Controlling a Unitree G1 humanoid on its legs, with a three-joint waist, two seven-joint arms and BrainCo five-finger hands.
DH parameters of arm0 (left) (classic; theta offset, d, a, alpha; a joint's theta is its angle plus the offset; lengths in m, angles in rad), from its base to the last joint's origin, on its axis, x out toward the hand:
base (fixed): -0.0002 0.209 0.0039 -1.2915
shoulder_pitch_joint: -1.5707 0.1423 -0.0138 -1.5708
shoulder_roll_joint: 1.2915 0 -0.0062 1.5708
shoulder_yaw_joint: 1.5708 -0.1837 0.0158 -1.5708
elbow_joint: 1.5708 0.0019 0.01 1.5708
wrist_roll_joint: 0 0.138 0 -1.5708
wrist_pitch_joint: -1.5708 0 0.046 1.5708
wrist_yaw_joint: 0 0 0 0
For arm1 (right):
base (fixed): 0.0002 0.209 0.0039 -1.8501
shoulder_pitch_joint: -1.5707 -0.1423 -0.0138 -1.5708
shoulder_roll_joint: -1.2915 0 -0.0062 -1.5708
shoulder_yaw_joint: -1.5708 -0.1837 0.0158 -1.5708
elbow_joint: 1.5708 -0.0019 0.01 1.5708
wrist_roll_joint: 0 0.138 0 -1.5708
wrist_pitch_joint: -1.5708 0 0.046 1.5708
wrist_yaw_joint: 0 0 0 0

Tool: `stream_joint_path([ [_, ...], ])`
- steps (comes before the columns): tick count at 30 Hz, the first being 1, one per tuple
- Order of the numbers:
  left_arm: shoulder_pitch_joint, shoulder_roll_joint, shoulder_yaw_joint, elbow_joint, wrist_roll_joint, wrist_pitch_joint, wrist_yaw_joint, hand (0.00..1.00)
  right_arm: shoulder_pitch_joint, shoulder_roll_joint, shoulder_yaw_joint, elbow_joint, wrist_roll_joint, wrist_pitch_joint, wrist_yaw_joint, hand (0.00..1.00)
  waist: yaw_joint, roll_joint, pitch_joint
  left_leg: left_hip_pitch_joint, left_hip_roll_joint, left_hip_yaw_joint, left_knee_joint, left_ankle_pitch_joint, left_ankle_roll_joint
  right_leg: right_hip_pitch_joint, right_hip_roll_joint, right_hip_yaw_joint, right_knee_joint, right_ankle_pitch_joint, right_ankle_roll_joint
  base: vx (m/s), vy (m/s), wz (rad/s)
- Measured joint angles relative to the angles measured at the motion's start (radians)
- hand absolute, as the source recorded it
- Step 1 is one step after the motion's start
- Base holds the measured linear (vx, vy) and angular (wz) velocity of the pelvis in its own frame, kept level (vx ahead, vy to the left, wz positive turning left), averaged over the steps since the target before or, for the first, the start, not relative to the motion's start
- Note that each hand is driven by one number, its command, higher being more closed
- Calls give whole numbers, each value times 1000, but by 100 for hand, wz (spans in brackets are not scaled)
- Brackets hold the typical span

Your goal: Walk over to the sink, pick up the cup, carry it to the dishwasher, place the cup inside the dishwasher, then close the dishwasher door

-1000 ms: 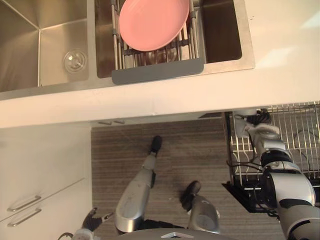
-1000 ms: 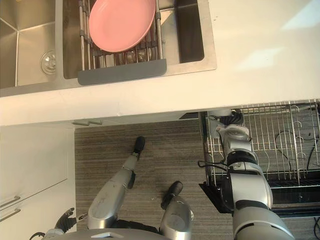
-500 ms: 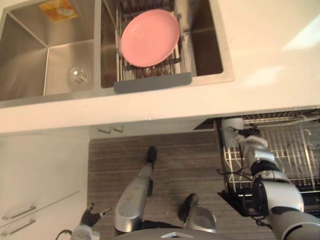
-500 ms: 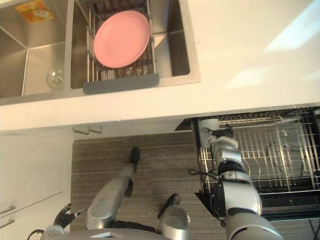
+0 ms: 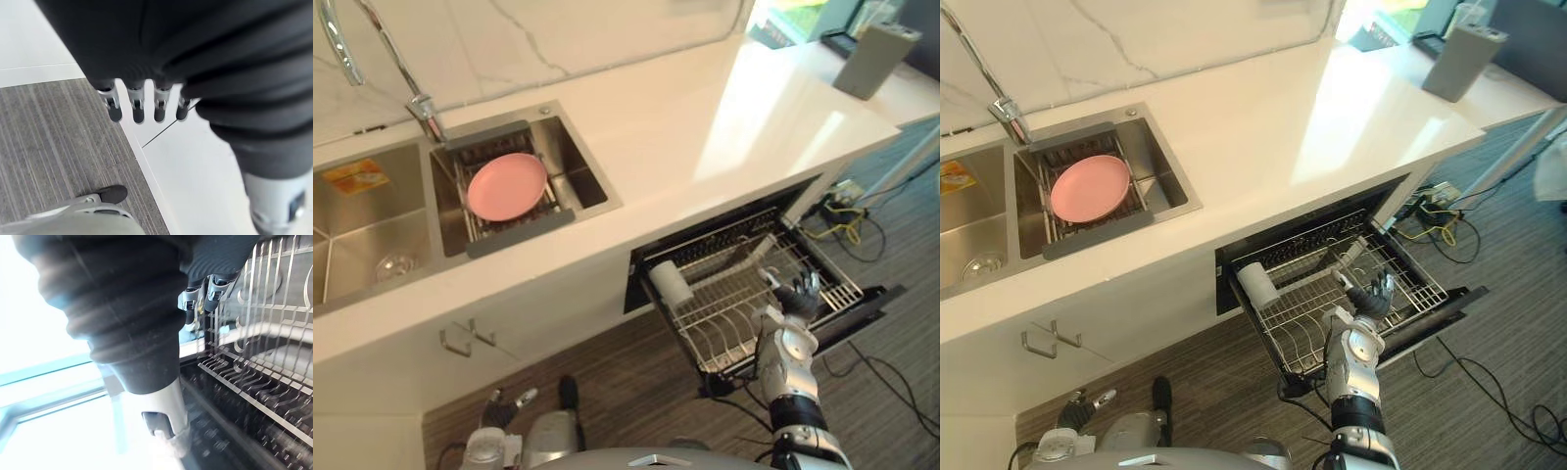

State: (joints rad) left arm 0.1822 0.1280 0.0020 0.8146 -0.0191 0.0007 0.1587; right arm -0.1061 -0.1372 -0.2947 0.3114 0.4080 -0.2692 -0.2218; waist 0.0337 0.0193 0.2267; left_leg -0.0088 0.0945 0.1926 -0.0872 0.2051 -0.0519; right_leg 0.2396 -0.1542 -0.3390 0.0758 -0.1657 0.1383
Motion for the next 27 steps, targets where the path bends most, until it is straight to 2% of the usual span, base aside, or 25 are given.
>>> stream_joint_path([
  [2,13,-4,7,0,-3,11,-1,0,8,25,16,-104,10,-25,63,0,1,1,-6,0,10,0,0,0,-1,-1,9,1,-1,-2,1,-109,-40,-1],
  [3,27,-12,14,0,-19,20,0,0,9,31,30,-187,18,-48,114,0,4,0,-16,-6,19,3,0,3,-3,-9,15,6,-1,6,-10,-88,-48,-13],
  [4,48,-16,17,1,-25,21,2,0,9,31,49,-270,18,-70,157,0,19,4,-43,-26,27,6,0,13,-9,-34,21,17,-3,13,-13,-47,-35,-15],
  [5,53,-16,18,1,-40,21,6,0,8,31,51,-313,20,-81,173,0,25,4,-44,-28,28,6,0,14,-10,-34,23,18,-7,21,-8,-12,-33,2],
  [7,80,-37,78,-12,-129,25,24,0,7,29,35,-434,43,-104,220,0,23,-4,-55,-54,20,-20,7,44,-5,-29,33,-22,-10,31,-7,13,-52,48],
  [9,89,-54,126,-17,-189,46,30,0,3,21,-14,-485,93,-106,257,0,21,-6,-56,-79,11,-31,7,62,11,-21,31,-71,-3,31,-7,-13,-15,75],
  [10,95,-62,156,-16,-194,69,26,0,2,11,-42,-499,124,-98,282,0,17,-5,-55,-87,4,-11,6,48,38,-5,29,-112,-3,31,-7,-70,53,90],
  [11,108,-68,183,-6,-192,83,18,0,3,-1,-57,-503,147,-86,300,0,14,-10,-54,-78,5,79,2,3,52,21,25,-148,-8,35,0,-76,56,95],
  [12,111,-73,195,3,-189,90,12,0,4,-11,-63,-515,159,-74,308,0,11,-10,-54,-76,4,122,2,-23,52,34,18,-170,-12,40,7,-70,63,110],
  [13,116,-76,198,21,-170,105,2,0,3,-41,-63,-554,196,-49,315,0,0,-7,-55,-73,-8,185,1,-78,42,54,3,-221,-32,51,6,-67,166,103],
  [14,111,-73,223,38,-167,113,-9,0,-5,-51,-62,-578,221,-28,326,0,3,-43,-56,-83,-26,247,36,-112,63,56,-53,-251,-57,37,15,-61,168,83],
  [15,111,-76,234,57,-163,119,-12,0,-15,-55,-55,-576,227,-12,328,0,9,-38,-54,-92,-20,246,114,-101,96,55,-68,-250,-47,35,20,-38,144,20],
  [16,141,-88,246,80,-163,136,-13,0,-21,-57,-26,-575,236,20,323,0,17,-8,-68,-65,-2,227,194,-107,83,53,-71,-239,-20,27,32,6,51,15],
  [17,158,-100,251,89,-163,143,-11,0,-2,-50,-11,-571,236,40,318,0,5,-6,-80,-56,-39,203,129,-98,88,53,-86,-247,-17,28,31,16,72,24],
  [19,153,-102,253,94,-164,141,-17,0,12,-35,5,-564,236,87,295,0,-1,-6,-79,-46,-78,189,30,-37,100,30,-104,-270,-13,40,56,-8,133,48],
  [20,138,-102,259,98,-163,137,-28,0,16,-18,9,-555,236,110,278,0,-5,-4,-78,-59,-90,181,0,-18,107,14,-110,-283,-4,40,55,-39,139,42],
  [21,136,-100,264,98,-163,130,-35,0,16,-11,13,-541,235,118,273,0,-4,-6,-76,-63,-97,174,0,-18,107,11,-115,-291,1,40,55,-29,118,34],
  [22,136,-97,268,98,-162,110,-43,0,17,-7,25,-508,231,130,260,0,-1,-21,-68,-59,-114,164,0,-22,112,19,-123,-300,7,39,52,2,110,30],
  [23,133,-87,258,98,-161,97,-55,0,17,-7,26,-480,222,138,247,0,0,-34,-65,-57,-136,159,0,-31,124,22,-141,-314,31,23,22,28,129,39],
  [25,127,-67,235,98,-136,83,-78,0,19,-8,24,-465,212,135,222,0,-1,-53,-57,-57,-166,137,0,-56,140,2,-184,-333,119,-36,-92,55,105,43],
  [26,123,-63,233,99,-132,80,-83,0,20,-11,23,-459,212,132,217,0,-3,-52,-56,-53,-177,125,0,-65,147,-2,-200,-335,162,-47,-136,84,56,55],
  [27,118,-52,204,99,-132,75,-93,0,25,-16,20,-437,212,129,204,0,-8,-59,-50,-49,-191,102,0,-71,151,-45,-242,-287,302,-26,-200,106,87,72],
])
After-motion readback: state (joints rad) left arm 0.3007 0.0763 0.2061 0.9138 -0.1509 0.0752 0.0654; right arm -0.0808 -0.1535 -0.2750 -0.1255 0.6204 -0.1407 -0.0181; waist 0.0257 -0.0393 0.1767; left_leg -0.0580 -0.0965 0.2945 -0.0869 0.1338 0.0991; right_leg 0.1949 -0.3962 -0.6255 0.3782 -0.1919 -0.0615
